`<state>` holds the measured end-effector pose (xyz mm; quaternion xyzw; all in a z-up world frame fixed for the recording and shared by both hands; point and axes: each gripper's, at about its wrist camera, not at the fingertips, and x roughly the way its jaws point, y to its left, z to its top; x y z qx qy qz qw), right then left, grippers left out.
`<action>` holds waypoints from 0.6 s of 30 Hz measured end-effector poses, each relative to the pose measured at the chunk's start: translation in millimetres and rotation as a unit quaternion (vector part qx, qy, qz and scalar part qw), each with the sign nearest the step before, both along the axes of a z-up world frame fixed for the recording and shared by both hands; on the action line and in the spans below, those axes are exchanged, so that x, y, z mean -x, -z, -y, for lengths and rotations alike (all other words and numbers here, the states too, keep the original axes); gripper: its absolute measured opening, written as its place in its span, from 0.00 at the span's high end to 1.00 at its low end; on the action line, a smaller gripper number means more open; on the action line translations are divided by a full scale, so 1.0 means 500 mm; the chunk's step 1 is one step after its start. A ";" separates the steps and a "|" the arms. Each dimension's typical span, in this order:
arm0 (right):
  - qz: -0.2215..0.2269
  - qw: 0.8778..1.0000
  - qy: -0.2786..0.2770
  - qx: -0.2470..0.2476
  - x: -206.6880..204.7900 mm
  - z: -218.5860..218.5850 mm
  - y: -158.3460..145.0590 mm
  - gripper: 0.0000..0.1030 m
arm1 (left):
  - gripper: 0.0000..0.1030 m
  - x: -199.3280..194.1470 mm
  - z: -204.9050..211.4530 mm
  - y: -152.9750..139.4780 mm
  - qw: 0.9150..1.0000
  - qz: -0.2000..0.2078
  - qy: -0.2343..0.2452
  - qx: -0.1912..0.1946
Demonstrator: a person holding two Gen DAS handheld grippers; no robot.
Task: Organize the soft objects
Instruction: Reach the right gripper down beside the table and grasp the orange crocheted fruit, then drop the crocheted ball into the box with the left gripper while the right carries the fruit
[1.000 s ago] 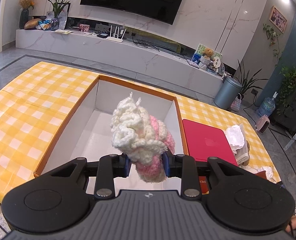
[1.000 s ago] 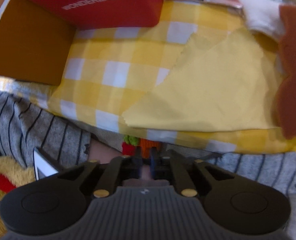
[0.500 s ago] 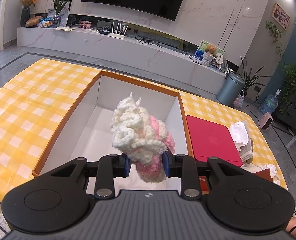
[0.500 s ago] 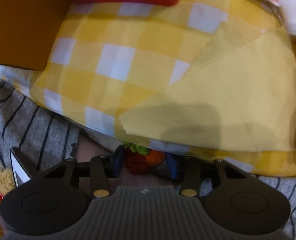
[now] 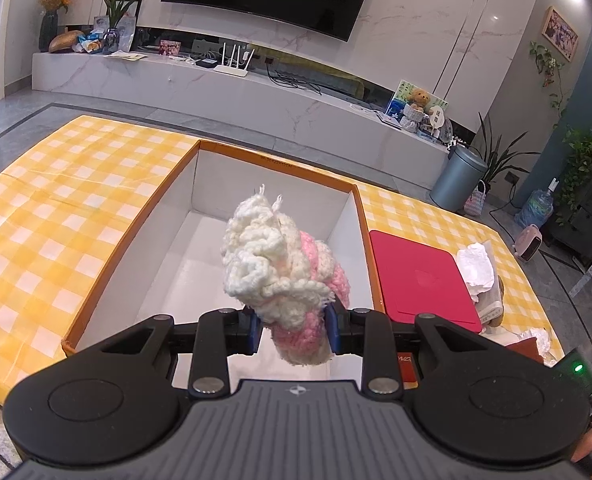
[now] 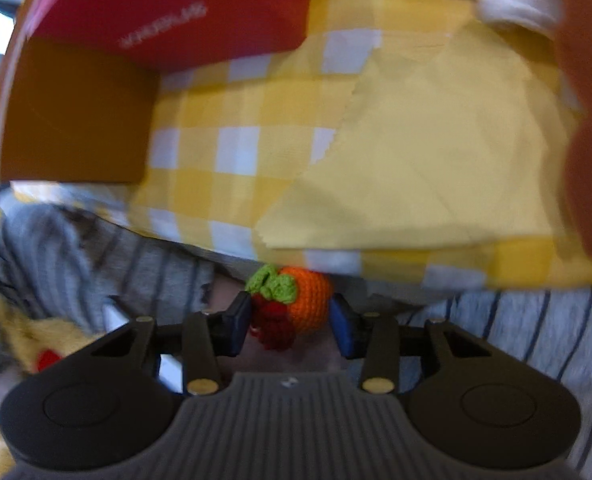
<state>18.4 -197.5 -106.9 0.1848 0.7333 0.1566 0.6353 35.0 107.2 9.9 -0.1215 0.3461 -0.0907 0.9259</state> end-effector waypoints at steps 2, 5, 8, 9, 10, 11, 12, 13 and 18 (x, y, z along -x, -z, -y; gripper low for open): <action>0.003 1.000 0.021 -0.008 0.007 0.023 -0.018 0.59 | 0.66 0.000 -0.001 0.001 1.000 0.000 -0.001 0.005; 0.017 0.999 0.049 -0.016 0.025 0.056 -0.054 0.59 | 0.66 0.001 -0.006 0.004 1.000 0.002 -0.001 0.009; 0.049 0.996 0.066 -0.020 0.033 0.087 -0.125 0.59 | 0.66 0.003 -0.013 0.004 1.000 0.004 -0.003 0.014; 0.066 0.995 0.068 -0.021 0.031 0.086 -0.151 0.59 | 0.66 0.004 -0.015 0.002 1.000 0.006 -0.005 0.014; 0.081 0.994 0.071 -0.025 0.029 0.083 -0.175 0.59 | 0.66 0.006 -0.019 0.000 1.000 0.009 -0.008 0.011; 0.095 0.992 0.072 -0.029 0.028 0.071 -0.191 0.59 | 0.66 0.008 -0.021 -0.001 1.000 0.010 -0.012 0.008; 0.112 0.991 0.071 -0.033 0.026 0.063 -0.214 0.59 | 0.66 0.007 -0.023 -0.001 1.000 0.009 -0.016 0.003; 0.130 0.989 0.068 -0.035 0.021 0.045 -0.238 0.59 | 0.66 0.005 -0.025 -0.001 1.000 0.008 -0.021 -0.002; 0.202 0.978 0.020 -0.047 -0.013 -0.068 -0.339 0.59 | 0.66 0.003 -0.037 0.003 0.998 -0.001 -0.050 -0.032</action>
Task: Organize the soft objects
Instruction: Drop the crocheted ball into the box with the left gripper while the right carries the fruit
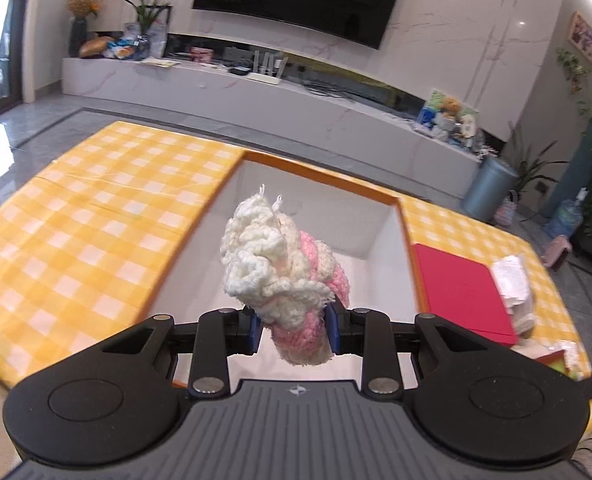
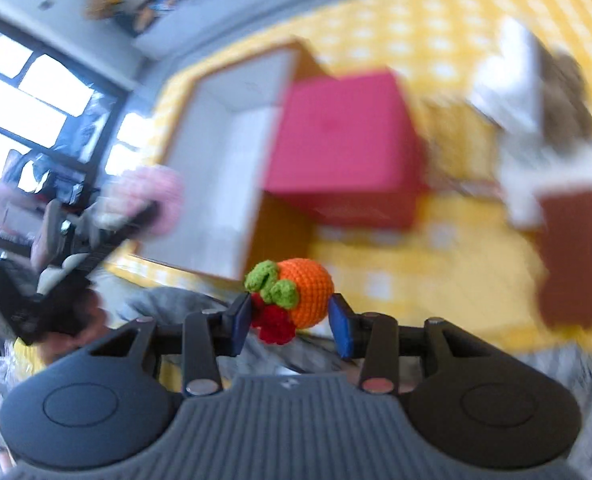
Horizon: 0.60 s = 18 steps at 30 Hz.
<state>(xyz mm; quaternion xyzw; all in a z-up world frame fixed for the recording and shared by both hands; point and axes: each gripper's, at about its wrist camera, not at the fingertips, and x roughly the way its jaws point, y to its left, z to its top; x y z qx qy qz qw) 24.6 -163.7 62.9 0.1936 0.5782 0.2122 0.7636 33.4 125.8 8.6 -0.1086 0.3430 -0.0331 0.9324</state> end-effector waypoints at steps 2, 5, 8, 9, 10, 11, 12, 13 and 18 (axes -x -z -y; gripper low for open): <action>0.029 0.999 -0.018 0.002 -0.020 -0.050 -0.032 0.59 | 0.63 0.001 0.009 0.002 0.999 -0.007 -0.007 -0.045; 0.071 0.996 -0.049 0.031 -0.057 -0.157 -0.036 0.59 | 0.63 -0.007 0.015 0.017 0.996 -0.025 -0.012 -0.085; 0.090 0.991 -0.072 0.064 -0.091 -0.237 -0.023 0.60 | 0.63 -0.017 0.007 0.036 0.996 -0.044 -0.004 -0.076; 0.087 0.991 -0.075 0.071 -0.103 -0.255 -0.017 0.60 | 0.63 -0.017 0.005 0.041 0.995 -0.051 -0.011 -0.079; 0.084 0.990 -0.079 0.079 -0.112 -0.270 -0.010 0.60 | 0.63 -0.017 0.003 0.045 0.994 -0.056 -0.022 -0.090; 0.083 0.989 -0.083 0.087 -0.120 -0.289 0.000 0.60 | 0.63 -0.015 0.001 0.047 0.992 -0.059 -0.036 -0.103; 0.085 0.988 -0.086 0.098 -0.125 -0.302 0.007 0.60 | 0.63 -0.010 -0.005 0.045 0.990 -0.058 -0.048 -0.116; 0.089 0.986 -0.089 0.111 -0.130 -0.315 0.013 0.60 | 0.63 -0.005 -0.008 0.042 0.989 -0.054 -0.056 -0.123; 0.092 0.983 -0.092 0.127 -0.140 -0.351 0.050 0.60 | 0.13 0.025 -0.031 0.018 0.995 0.001 -0.057 -0.085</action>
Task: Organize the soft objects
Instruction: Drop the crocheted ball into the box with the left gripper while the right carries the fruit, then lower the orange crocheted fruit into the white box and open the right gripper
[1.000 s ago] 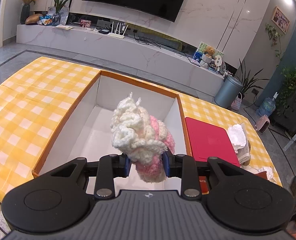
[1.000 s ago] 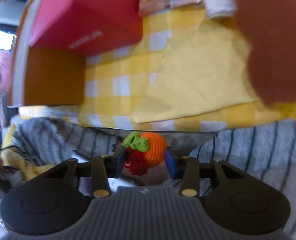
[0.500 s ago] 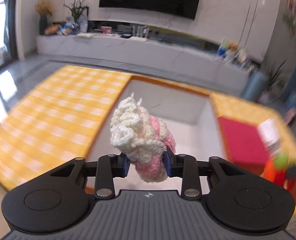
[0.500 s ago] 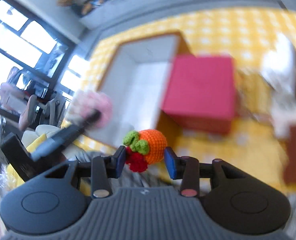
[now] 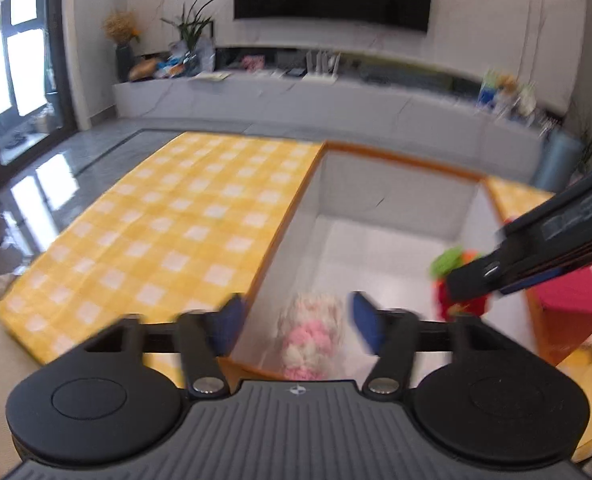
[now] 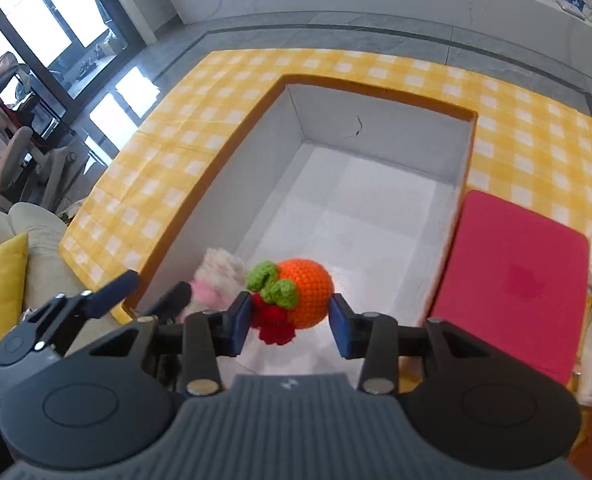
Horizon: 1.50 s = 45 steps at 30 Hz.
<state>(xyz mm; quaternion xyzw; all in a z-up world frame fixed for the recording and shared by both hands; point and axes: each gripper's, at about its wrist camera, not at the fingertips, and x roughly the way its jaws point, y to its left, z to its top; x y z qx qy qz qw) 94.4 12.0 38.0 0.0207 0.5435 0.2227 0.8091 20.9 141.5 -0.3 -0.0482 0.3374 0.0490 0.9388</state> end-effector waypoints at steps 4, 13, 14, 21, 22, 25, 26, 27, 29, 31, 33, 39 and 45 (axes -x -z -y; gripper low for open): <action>-0.001 1.000 -0.001 0.003 -0.013 -0.010 0.001 0.60 | 0.10 0.019 -0.010 -0.020 0.999 0.038 -0.024 -0.010; -0.010 1.000 -0.013 0.008 -0.015 -0.039 0.024 0.60 | 0.09 0.035 -0.084 -0.055 0.989 0.081 -0.122 -0.014; -0.016 1.000 -0.016 0.004 -0.016 -0.046 0.030 0.60 | 0.09 0.032 -0.090 -0.051 0.988 0.077 -0.130 -0.013; -0.022 0.998 -0.057 0.014 -0.029 -0.138 0.080 0.60 | 0.09 0.025 -0.109 -0.034 0.989 0.059 -0.135 -0.011; -0.019 0.997 -0.068 0.022 -0.028 -0.150 0.087 0.60 | 0.09 0.028 -0.107 -0.033 0.989 0.061 -0.136 -0.013; -0.033 0.996 -0.082 0.029 -0.027 -0.170 0.110 0.60 | 0.09 0.030 -0.107 -0.029 0.989 0.062 -0.137 -0.012; -0.036 0.995 -0.085 0.029 -0.026 -0.174 0.116 0.60 | 0.09 0.029 -0.109 -0.028 0.989 0.061 -0.138 -0.010; -0.035 0.995 -0.086 0.031 -0.026 -0.177 0.122 0.60 | 0.09 0.027 -0.110 -0.026 0.988 0.061 -0.140 -0.008; -0.028 0.995 -0.092 0.037 -0.024 -0.184 0.129 0.59 | 0.09 0.029 -0.112 -0.025 0.987 0.062 -0.145 -0.004; -0.024 0.994 -0.096 0.039 -0.026 -0.185 0.129 0.58 | 0.09 0.029 -0.117 -0.026 0.986 0.065 -0.152 0.001; -0.012 0.994 -0.101 0.041 -0.023 -0.185 0.122 0.58 | 0.09 0.030 -0.121 -0.028 0.984 0.067 -0.165 0.006; 0.030 0.992 -0.116 0.044 -0.002 -0.178 0.086 0.28 | 0.09 0.031 -0.104 -0.038 0.983 0.074 -0.166 -0.027; 0.103 0.990 -0.094 0.017 0.029 -0.125 0.023 0.20 | 0.09 0.051 -0.056 -0.071 0.981 0.108 -0.143 -0.077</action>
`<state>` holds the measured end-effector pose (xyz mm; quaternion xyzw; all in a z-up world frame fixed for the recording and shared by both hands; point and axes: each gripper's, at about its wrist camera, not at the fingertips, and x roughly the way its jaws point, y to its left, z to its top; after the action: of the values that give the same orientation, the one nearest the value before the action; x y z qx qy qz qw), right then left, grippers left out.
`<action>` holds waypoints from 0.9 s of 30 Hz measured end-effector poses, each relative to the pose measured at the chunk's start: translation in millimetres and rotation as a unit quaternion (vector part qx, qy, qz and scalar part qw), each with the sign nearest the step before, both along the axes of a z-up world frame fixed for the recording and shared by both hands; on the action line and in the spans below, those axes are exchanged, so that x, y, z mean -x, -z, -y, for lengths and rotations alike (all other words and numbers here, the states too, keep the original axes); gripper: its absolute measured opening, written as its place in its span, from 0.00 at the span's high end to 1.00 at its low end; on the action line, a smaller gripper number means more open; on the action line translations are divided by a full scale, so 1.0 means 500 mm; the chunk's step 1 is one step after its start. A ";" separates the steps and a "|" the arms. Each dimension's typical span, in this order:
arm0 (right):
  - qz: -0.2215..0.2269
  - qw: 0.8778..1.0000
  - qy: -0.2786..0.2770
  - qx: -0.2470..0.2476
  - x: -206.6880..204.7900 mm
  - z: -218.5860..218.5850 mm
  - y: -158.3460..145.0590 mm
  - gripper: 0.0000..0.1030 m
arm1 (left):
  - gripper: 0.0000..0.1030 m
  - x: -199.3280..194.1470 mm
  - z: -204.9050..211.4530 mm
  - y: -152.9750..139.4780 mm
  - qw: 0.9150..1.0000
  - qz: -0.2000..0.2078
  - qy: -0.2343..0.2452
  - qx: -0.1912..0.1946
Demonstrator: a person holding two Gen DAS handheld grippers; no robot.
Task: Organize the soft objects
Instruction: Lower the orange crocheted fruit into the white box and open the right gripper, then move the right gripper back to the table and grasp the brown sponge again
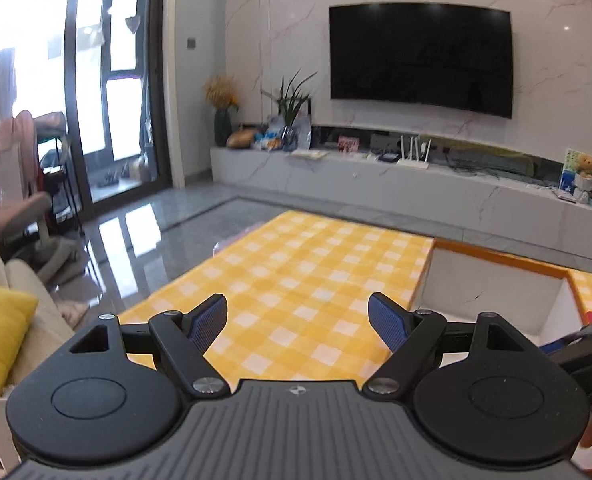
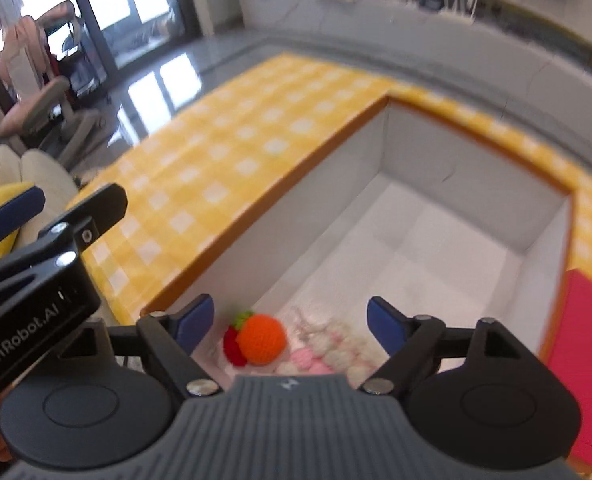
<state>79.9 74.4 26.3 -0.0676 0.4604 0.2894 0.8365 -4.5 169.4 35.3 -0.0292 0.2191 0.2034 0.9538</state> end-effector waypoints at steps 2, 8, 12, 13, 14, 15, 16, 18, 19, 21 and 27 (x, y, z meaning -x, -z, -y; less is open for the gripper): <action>0.021 1.000 0.014 -0.011 0.011 0.027 -0.025 0.20 | 0.09 0.006 0.012 -0.015 1.000 0.013 0.005 -0.005; 0.071 0.996 0.059 -0.004 0.044 0.142 -0.103 0.18 | 0.09 0.020 0.052 -0.053 0.997 0.022 0.070 0.025; 0.113 0.987 0.112 -0.016 0.083 0.264 -0.149 0.11 | 0.09 0.017 0.099 -0.061 0.993 0.026 0.113 0.021; 0.115 0.985 0.128 -0.018 0.092 0.298 -0.154 0.11 | 0.09 0.015 0.113 -0.060 0.992 0.024 0.123 0.020; 0.115 0.983 0.143 -0.017 0.100 0.331 -0.156 0.11 | 0.09 0.011 0.129 -0.059 0.990 0.022 0.135 0.021; 0.113 0.981 0.157 -0.015 0.109 0.362 -0.157 0.11 | 0.09 0.007 0.145 -0.057 0.988 0.019 0.149 0.025; 0.110 0.979 0.171 -0.013 0.118 0.392 -0.154 0.11 | 0.09 0.002 0.161 -0.054 0.986 0.013 0.165 0.032; 0.101 0.974 0.201 -0.005 0.135 0.447 -0.140 0.11 | 0.09 -0.006 0.194 -0.049 0.979 0.002 0.199 0.049; 0.093 0.972 0.216 0.000 0.144 0.470 -0.128 0.11 | 0.09 -0.009 0.212 -0.047 0.974 -0.002 0.219 0.057; 0.076 0.969 0.234 0.010 0.160 0.511 -0.100 0.11 | 0.09 -0.016 0.246 -0.039 0.965 -0.013 0.252 0.067; 0.028 0.951 0.306 0.036 0.177 0.617 -0.001 0.08 | 0.09 -0.033 0.348 0.010 0.944 -0.059 0.323 0.047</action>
<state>-8.8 -234.3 26.9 0.0382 0.4460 0.0007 0.8942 12.1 -4.4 30.1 0.0106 0.2817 -0.1243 0.9513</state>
